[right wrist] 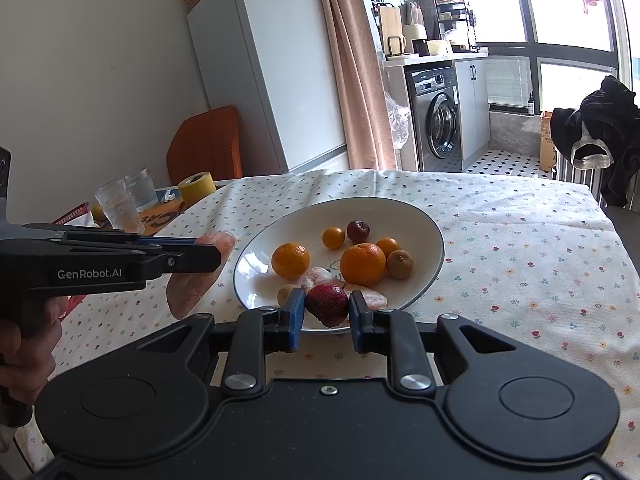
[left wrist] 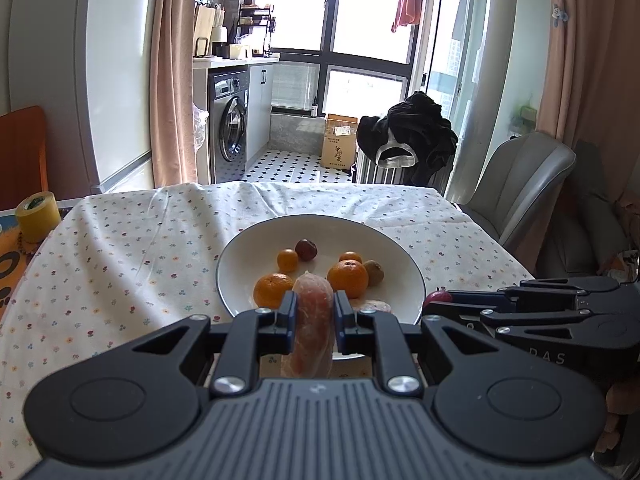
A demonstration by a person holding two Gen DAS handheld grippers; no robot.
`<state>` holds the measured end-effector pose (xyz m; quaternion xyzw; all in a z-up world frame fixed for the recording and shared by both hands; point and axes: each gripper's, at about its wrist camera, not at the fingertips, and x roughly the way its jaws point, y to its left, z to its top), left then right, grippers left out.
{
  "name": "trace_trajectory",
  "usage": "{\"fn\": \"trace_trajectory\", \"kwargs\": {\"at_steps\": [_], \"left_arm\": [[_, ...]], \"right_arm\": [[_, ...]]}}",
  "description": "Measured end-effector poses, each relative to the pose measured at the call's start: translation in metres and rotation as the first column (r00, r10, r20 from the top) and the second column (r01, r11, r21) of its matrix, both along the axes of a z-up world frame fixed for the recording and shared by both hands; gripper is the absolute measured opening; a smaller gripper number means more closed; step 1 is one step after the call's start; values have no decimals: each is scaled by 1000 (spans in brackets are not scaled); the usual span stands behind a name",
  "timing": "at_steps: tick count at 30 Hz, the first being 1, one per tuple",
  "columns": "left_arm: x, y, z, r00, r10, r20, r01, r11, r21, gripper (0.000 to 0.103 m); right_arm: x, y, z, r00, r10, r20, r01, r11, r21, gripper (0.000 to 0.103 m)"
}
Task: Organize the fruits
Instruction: 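Lower the plum and pomelo segment into the bowl and open both tools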
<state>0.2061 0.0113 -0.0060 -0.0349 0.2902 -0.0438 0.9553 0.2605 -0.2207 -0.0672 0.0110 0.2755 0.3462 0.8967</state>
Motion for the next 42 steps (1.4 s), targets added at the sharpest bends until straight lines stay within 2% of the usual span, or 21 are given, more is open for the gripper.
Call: {"fn": "trace_trajectory", "kwargs": {"at_steps": [21,32,34,42], "left_arm": [[61,6,-14,1000,-6,-21,5,1000,-26,18],[58,29,-17,997,60,-41,-62,997,-55,24],[55,32,-18,997,70,-45,-72,996,-52,28],[43,39,-13,994,108,-31,-109,993,-41,53]], "right_arm": [[44,7,-12,1000,-20,-22,20,1000,-17,22],[54,25,-4,1000,2,2,-2,1000,-16,22],[55,29,-2,1000,10,7,-9,1000,-16,22],[57,45,6,999,35,26,-34,999,-17,22]]}}
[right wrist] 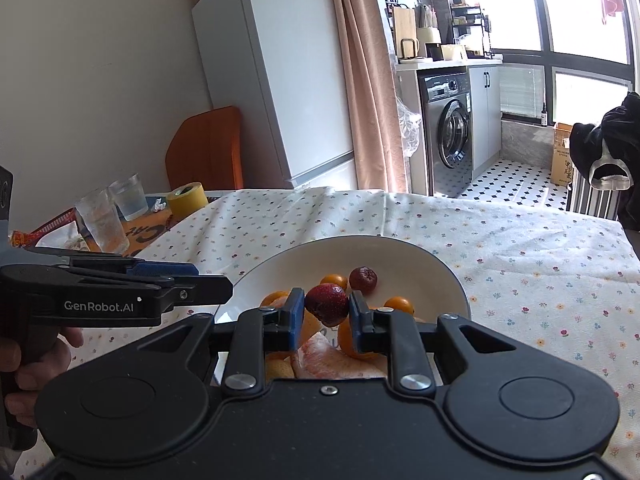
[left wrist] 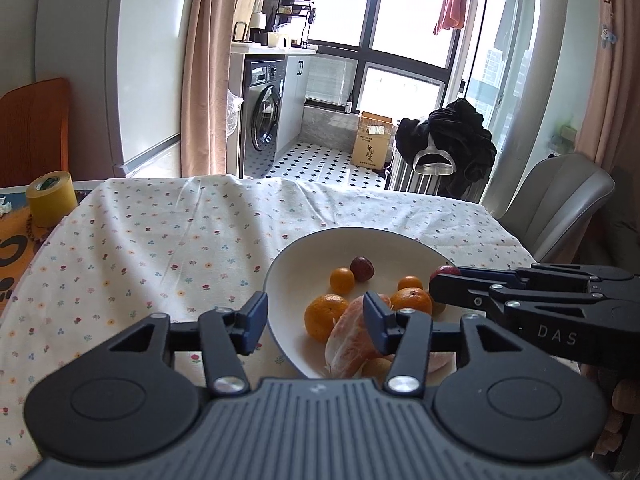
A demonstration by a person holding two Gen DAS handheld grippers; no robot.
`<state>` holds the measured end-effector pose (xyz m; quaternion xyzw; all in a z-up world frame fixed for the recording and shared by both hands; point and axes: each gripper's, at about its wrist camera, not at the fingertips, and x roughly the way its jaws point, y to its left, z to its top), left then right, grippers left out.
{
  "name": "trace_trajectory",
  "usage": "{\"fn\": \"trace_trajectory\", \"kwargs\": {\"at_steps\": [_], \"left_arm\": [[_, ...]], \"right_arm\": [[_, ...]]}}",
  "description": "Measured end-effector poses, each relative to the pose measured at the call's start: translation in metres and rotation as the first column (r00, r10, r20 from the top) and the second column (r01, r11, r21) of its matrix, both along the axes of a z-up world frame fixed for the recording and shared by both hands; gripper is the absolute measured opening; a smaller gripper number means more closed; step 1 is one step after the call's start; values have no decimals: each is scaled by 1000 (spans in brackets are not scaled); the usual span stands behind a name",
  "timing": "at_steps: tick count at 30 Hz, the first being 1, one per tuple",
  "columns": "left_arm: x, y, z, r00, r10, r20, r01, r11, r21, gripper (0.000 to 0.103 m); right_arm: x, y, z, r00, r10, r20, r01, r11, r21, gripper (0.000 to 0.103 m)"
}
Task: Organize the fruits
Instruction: 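Lower the plum and pomelo segment into the bowl and open both tools, then withdraw both tools back from the bowl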
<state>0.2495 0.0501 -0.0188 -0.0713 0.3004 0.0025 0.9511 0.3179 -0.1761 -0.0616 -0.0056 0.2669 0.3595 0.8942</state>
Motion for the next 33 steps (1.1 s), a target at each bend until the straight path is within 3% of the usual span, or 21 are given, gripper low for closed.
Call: {"fn": "trace_trajectory", "kwargs": {"at_steps": [7,8,11,21,28,33], "left_arm": [[-6,2,3,1000,16,7,-16,1000,1,66],[-8,2,3,1000,16,7,-16,1000,4,70],[-11,0,3,1000,21,5,-21,1000,17,76],[-30,-1,7,1000,29,3,-29,999,30,91],[-46,-5,11,1000,28,-2,-28,999,33,96],[-60,-9,14,999,33,-6,-33,999,35,97]], "right_arm": [[4,12,13,999,9,49,-9,1000,-7,22],[4,12,15,998,8,57,-8,1000,-1,25],[4,11,18,997,-11,73,11,1000,-2,45],[-15,-8,14,999,-23,26,23,1000,20,45],[-33,-17,18,999,-31,20,30,999,27,45],[-48,-24,21,999,-21,24,20,999,26,52]]}}
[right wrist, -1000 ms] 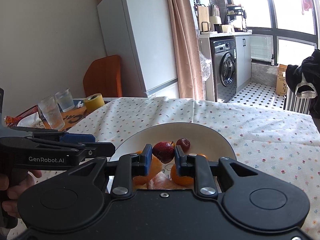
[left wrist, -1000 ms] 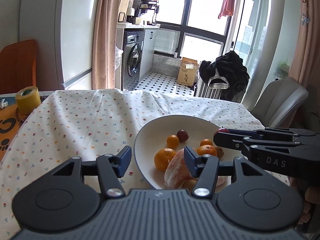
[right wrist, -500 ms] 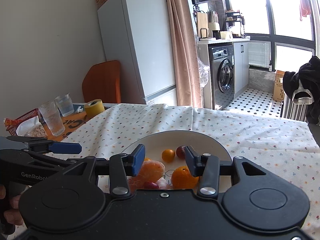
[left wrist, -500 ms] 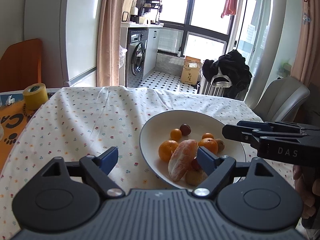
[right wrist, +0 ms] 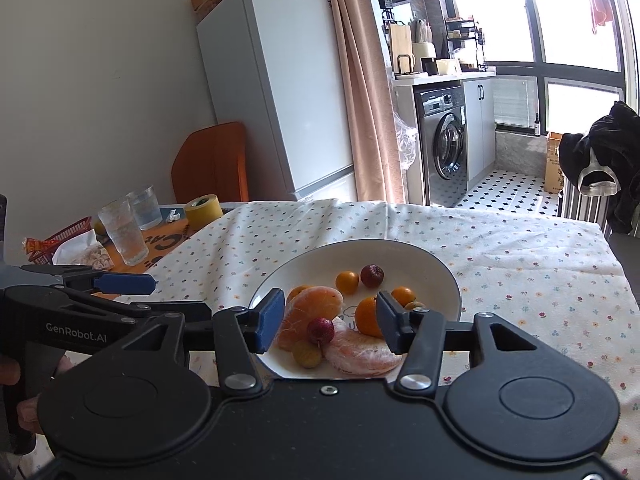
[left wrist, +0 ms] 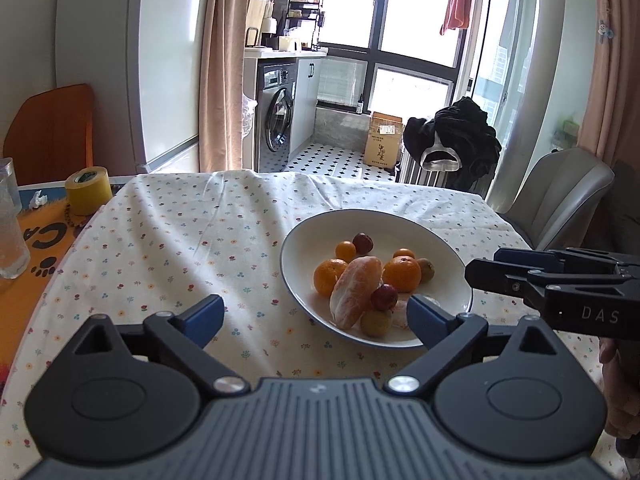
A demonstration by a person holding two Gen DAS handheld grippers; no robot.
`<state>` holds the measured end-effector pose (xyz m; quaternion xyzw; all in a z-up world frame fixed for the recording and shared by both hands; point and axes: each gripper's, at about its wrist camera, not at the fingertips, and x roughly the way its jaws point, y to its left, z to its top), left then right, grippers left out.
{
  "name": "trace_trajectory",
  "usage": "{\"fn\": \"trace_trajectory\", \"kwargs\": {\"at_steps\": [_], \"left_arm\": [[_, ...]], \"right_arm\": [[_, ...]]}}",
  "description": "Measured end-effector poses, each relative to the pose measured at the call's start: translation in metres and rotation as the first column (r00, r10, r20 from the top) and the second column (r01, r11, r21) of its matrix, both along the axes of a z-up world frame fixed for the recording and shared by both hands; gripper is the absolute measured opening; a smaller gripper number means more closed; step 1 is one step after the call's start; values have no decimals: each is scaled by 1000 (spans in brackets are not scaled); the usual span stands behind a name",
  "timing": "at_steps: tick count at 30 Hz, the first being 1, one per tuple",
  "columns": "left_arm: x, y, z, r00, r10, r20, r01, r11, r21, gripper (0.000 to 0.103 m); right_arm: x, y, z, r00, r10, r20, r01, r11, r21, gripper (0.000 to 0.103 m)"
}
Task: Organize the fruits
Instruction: 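Withdraw both tools back from the bowl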
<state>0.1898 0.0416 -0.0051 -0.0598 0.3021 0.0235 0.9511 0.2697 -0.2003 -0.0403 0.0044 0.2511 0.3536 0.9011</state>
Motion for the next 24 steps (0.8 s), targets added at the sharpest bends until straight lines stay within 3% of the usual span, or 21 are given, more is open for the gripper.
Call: {"fn": "trace_trajectory", "kwargs": {"at_steps": [14,24], "left_arm": [[-39,-16,18,1000,15,1,-15,1000,-13,102],[-65,-16,25,999,43,-3,-43,999,-8,103]], "right_arm": [[-40,-29,13,1000,-23,7,23,1000,19,64],[-64,-41,25,999,-43,22,43,999,24,94]]}}
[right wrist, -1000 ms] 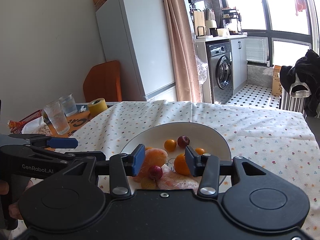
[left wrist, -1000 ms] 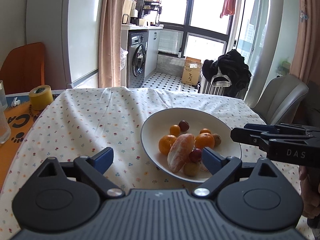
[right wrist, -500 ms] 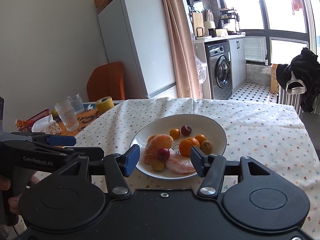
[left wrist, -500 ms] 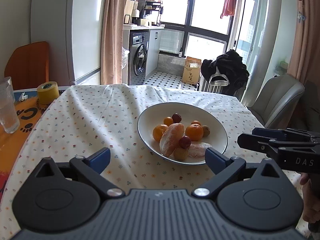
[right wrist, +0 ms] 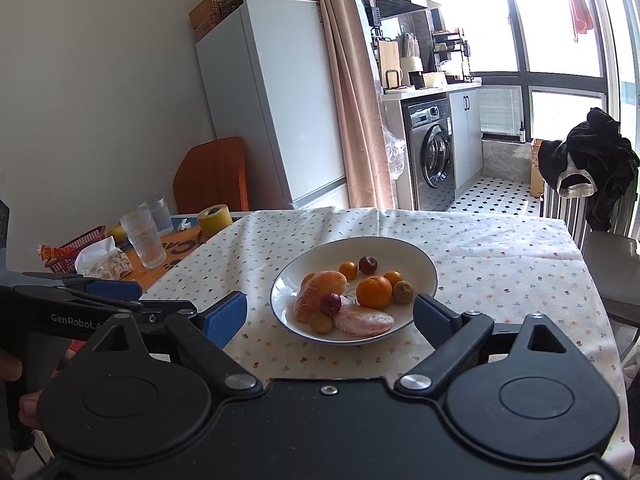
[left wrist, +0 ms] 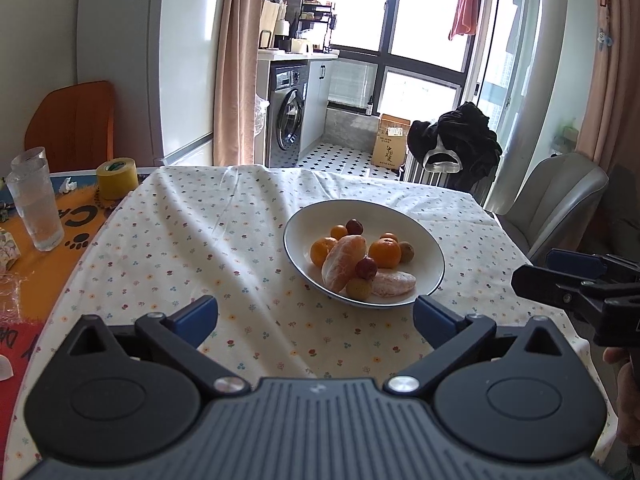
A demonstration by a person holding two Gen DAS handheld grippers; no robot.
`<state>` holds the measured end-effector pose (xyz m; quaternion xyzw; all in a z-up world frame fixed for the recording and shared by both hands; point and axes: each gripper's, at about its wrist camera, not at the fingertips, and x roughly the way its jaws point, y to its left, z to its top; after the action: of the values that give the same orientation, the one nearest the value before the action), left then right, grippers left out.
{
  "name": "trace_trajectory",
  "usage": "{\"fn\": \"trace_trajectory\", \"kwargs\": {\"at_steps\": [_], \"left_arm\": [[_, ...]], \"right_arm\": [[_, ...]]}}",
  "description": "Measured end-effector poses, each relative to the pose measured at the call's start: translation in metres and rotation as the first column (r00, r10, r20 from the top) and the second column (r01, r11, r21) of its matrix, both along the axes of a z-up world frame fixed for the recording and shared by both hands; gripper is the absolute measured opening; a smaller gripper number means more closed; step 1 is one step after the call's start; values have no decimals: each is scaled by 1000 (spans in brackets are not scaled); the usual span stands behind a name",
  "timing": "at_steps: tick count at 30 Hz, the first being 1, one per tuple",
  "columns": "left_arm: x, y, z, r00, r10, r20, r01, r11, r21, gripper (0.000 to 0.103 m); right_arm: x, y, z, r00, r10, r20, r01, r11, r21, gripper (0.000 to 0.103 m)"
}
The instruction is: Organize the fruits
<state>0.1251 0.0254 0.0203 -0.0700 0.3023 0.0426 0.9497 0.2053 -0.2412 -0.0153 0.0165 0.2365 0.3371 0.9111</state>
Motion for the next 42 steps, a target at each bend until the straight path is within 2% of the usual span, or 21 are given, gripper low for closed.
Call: {"fn": "trace_trajectory", "kwargs": {"at_steps": [5,13,22,26,42], "left_arm": [[-16,2,4,1000,25,12,-25,1000,1,103],[-39,-2,14,998,40,50,-41,999,21,103],[-64,-3,21,997,47,58,-49,998,30,103],[-74,-3,23,997,42,59,-44,998,37,103],[-90,1,15,998,48,41,-49,998,46,103]], "right_arm": [[-13,-6,3,1000,-3,5,3,1000,-3,103],[-27,-19,6,1000,-8,-24,8,1000,9,103],[-43,-30,10,998,23,-67,-21,1000,20,103],[-55,-28,13,998,28,-50,-29,999,-19,103],[-65,-30,11,998,30,-53,-31,999,-16,103]]}}
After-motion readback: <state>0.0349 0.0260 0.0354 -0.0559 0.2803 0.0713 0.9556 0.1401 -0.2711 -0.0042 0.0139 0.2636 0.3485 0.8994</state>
